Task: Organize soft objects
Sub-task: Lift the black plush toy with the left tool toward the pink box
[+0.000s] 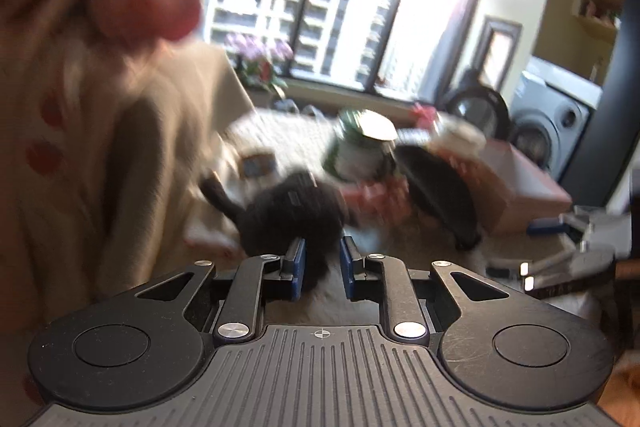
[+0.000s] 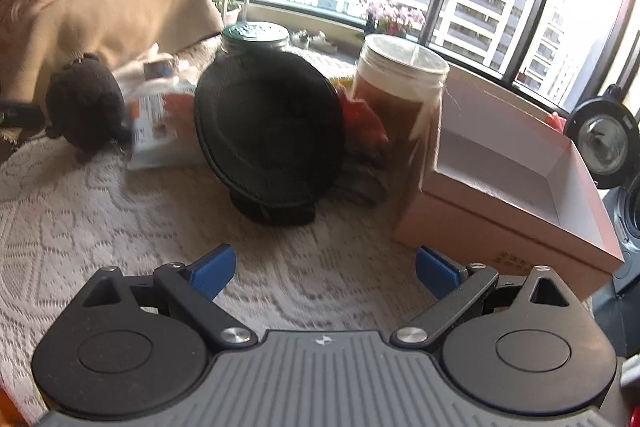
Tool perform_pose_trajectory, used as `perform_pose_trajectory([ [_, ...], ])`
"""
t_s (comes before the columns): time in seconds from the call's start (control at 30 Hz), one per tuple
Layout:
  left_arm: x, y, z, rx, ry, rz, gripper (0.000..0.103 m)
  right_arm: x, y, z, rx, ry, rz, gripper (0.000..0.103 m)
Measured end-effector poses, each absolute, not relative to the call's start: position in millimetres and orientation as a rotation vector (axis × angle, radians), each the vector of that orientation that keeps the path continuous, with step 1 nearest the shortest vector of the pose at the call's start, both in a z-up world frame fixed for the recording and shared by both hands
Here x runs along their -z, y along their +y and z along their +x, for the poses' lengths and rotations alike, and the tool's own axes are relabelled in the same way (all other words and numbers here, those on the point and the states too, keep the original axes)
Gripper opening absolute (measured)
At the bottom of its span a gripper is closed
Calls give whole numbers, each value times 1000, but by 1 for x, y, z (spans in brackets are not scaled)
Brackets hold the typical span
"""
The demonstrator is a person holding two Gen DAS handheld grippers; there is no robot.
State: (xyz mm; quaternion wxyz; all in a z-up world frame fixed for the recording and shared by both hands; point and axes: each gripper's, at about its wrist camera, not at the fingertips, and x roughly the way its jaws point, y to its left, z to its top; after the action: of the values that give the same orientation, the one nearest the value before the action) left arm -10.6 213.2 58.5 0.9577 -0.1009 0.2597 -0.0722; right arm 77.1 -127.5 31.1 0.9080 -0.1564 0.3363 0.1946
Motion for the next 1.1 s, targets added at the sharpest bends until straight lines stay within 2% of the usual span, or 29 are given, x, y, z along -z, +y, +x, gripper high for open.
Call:
perform_pose_trajectory([
  [0.13, -82, 224, 8, 120, 465, -264, 21, -27, -126, 80, -424, 688, -304, 98],
  [0.33, -73, 225, 67, 52, 632, -243, 27, -27, -129, 79, -422, 686, -282, 98],
  [0.37, -70, 223, 67, 69, 632, -241, 34, -28, -132, 78, -418, 678, -278, 98],
  [0.47, -70, 210, 56, 165, 677, -229, 41, -31, -140, 76, -406, 658, -273, 98],
  [0.6, -71, 178, 20, 195, 702, -55, 41, -31, -143, 76, -406, 652, -270, 98],
  [0.7, -67, 176, 8, 133, 714, -32, 45, -30, -143, 77, -411, 655, -264, 98],
  [0.73, -67, 179, 8, 118, 713, -47, 49, -30, -142, 77, -412, 657, -263, 98],
  [0.8, -64, 187, 13, 96, 732, -106, 67, -29, -142, 75, -413, 658, -266, 98],
  [0.87, -52, 193, 23, 86, 782, -171, 93, -30, -144, 72, -414, 655, -267, 98],
  [0.93, -39, 195, 30, 90, 811, -241, 98, -31, -145, 71, -410, 650, -267, 98],
  [1.1, -34, 187, 34, 99, 751, -302, 97, -28, -149, 72, -400, 656, -263, 98],
])
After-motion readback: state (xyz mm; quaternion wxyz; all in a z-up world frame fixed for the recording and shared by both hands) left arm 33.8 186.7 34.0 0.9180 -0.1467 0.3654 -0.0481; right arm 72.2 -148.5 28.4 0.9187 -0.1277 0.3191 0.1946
